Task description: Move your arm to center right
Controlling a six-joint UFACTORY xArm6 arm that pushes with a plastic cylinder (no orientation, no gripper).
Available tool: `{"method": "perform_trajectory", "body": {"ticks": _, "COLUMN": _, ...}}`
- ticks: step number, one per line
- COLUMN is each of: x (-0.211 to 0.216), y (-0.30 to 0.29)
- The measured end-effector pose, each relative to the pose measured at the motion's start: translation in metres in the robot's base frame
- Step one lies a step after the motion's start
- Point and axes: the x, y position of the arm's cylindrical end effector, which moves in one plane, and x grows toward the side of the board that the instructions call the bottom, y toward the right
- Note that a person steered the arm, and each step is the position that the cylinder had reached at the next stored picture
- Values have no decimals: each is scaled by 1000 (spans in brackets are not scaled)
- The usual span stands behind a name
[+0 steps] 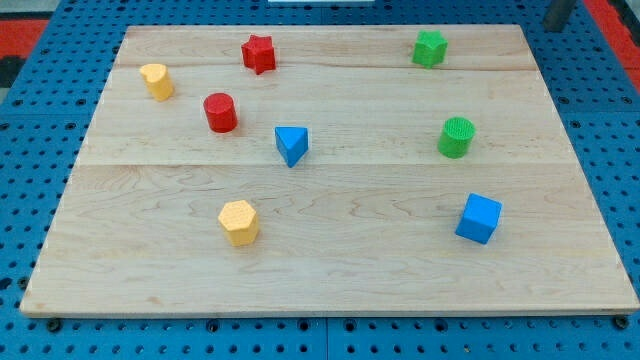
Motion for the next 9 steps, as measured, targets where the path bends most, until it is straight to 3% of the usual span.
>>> {"method": "perform_trajectory", "body": {"ticks": 4, "x": 5, "y": 0}}
{"method": "perform_trajectory", "body": {"ticks": 5, "x": 40, "y": -2}}
{"method": "perform_trajectory", "body": {"ticks": 7, "x": 50, "y": -4}}
{"method": "perform_trajectory", "body": {"ticks": 9, "x": 108, "y": 8}}
